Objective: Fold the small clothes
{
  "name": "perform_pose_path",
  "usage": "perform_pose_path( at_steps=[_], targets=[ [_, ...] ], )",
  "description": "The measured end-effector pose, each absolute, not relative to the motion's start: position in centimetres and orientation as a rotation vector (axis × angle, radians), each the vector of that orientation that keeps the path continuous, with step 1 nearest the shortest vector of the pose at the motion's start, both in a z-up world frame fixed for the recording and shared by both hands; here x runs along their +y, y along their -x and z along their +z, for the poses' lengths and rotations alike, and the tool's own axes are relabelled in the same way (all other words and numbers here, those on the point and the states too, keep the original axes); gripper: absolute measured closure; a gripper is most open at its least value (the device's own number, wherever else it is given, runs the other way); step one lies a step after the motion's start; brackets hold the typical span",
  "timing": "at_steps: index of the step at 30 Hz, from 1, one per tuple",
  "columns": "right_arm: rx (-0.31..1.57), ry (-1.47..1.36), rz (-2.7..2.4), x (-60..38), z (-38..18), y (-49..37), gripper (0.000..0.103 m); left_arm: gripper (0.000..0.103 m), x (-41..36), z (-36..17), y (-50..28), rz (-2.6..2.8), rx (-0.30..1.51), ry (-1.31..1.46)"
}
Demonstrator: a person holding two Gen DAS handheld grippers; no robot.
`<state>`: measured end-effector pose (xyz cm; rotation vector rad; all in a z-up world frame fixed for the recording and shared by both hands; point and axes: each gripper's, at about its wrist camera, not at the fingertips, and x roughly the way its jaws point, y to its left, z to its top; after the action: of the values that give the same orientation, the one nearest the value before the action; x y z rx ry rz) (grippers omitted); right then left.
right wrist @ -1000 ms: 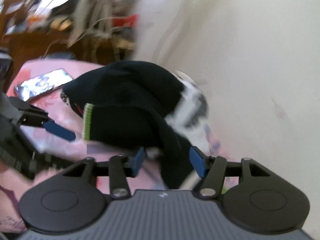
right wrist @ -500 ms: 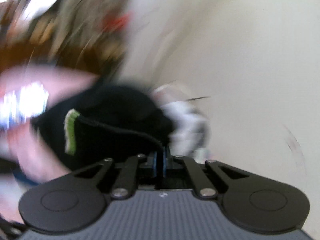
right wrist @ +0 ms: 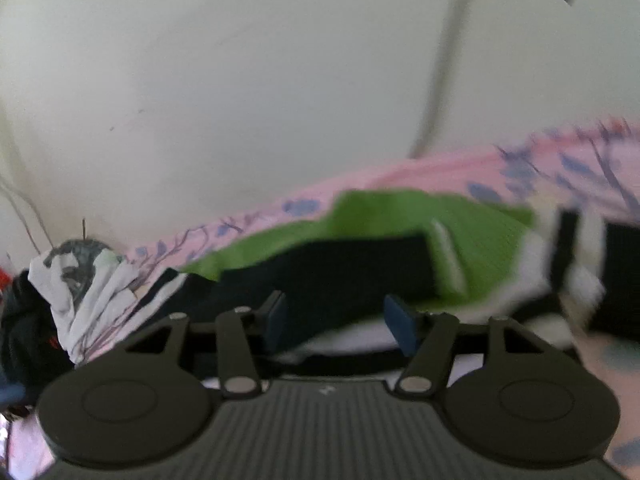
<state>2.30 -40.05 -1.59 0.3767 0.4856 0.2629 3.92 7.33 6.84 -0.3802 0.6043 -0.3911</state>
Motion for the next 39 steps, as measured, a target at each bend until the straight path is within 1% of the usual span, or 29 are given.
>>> perform_pose_path(
  at_steps=[4, 7, 9, 10, 11, 12, 13, 14, 15, 16, 17, 19, 21, 22, 23, 24, 25, 26, 27, 29, 30, 31, 32, 35, 36, 39],
  targets=[
    [0.446, -0.436, 0.256, -43.1, -1.7, -1.6, 0.044, 0.013, 3.2, 6.4, -10.8, -0.336, 0.641, 0.296],
    [0.430, -0.447, 0.242, -44.4, -1.4, -2.0, 0.044, 0.014, 1.4, 4.9, -15.2, -0.372, 0.717, 0.330],
    [0.432, -0.421, 0.228, -44.5, -1.1, -2.8, 0.044, 0.016, 0.1, 3.6, -17.0, -0.360, 0.747, 0.317],
    [0.440, -0.399, 0.222, -43.7, -1.5, -3.5, 0.044, 0.022, -0.5, 3.0, -17.4, -0.354, 0.757, 0.303],
    [0.453, -0.373, 0.213, -42.8, -1.7, -4.5, 0.045, 0.029, -1.1, 2.3, -17.9, -0.356, 0.768, 0.290],
    [0.474, -0.352, 0.206, -42.5, -1.9, -5.2, 0.048, 0.053, -1.6, 1.7, -18.2, -0.363, 0.781, 0.280],
    [0.506, -0.343, 0.208, -42.3, -2.2, -5.8, 0.065, 0.071, -2.0, 1.2, -18.2, -0.365, 0.776, 0.263],
    [0.542, -0.335, 0.219, -42.0, -2.7, -6.5, 0.075, 0.086, -2.4, 1.2, -17.8, -0.348, 0.744, 0.230],
    [0.546, -0.304, 0.201, -41.5, -2.9, -6.7, 0.088, 0.091, -2.5, 1.3, -17.4, -0.344, 0.716, 0.216],
    [0.522, -0.265, 0.181, -41.0, -2.8, -6.7, 0.097, 0.091, -2.2, 1.7, -16.7, -0.325, 0.673, 0.228],
    [0.484, -0.257, 0.180, -40.9, -2.4, -6.5, 0.101, 0.091, -1.6, 2.1, -16.1, -0.307, 0.631, 0.245],
    [0.372, -0.315, 0.184, -41.7, -1.3, -5.6, 0.103, 0.091, -0.8, 2.5, -15.7, -0.277, 0.588, 0.284],
    [0.405, -0.309, 0.132, -41.7, -1.2, -6.2, 0.103, 0.090, -1.7, 1.7, -16.4, -0.245, 0.633, 0.238],
    [0.468, -0.276, 0.095, -41.4, -1.8, -7.2, 0.102, 0.088, -2.2, 1.3, -17.0, -0.246, 0.690, 0.214],
    [0.552, -0.248, 0.081, -41.1, -2.7, -8.2, 0.102, 0.085, -2.1, 1.2, -17.2, -0.247, 0.704, 0.219],
    [0.532, -0.240, 0.081, -41.2, -3.0, -8.3, 0.102, 0.081, -1.7, 1.3, -17.0, -0.247, 0.690, 0.240],
    [0.549, -0.242, 0.073, -41.4, -2.8, -8.7, 0.101, 0.073, -1.3, 1.5, -16.9, -0.245, 0.684, 0.255],
    [0.537, -0.277, 0.081, -41.8, -2.3, -8.9, 0.099, 0.070, -0.8, 1.5, -16.8, -0.243, 0.685, 0.269],
    [0.487, -0.321, 0.102, -42.2, -1.6, -8.9, 0.096, 0.067, -0.6, 1.5, -16.8, -0.242, 0.689, 0.284],
    [0.442, -0.312, 0.127, -41.6, 0.2, -9.9, 0.085, 0.067, -0.4, 1.3, -17.1, -0.249, 0.704, 0.299],
    [0.439, -0.297, 0.147, -40.9, 0.8, -10.8, 0.065, 0.067, -0.3, 1.3, -17.2, -0.254, 0.706, 0.302],
    [0.453, -0.283, 0.173, -39.9, 1.4, -12.0, 0.053, 0.067, -0.3, 1.4, -17.1, -0.258, 0.704, 0.301],
    [0.466, -0.270, 0.210, -38.8, 1.8, -13.4, 0.051, 0.067, -0.3, 1.5, -17.1, -0.261, 0.702, 0.298],
    [0.537, -0.223, 0.313, -34.3, 1.8, -17.2, 0.052, 0.067, -0.3, 1.5, -17.0, -0.269, 0.698, 0.287],
    [0.578, -0.221, 0.363, -32.7, 1.5, -18.5, 0.053, 0.067, -0.3, 1.5, -17.0, -0.272, 0.697, 0.286],
    [0.713, -0.161, 0.392, -28.3, -0.2, -22.4, 0.050, 0.067, -0.3, 1.4, -17.3, -0.293, 0.703, 0.294]
  ],
)
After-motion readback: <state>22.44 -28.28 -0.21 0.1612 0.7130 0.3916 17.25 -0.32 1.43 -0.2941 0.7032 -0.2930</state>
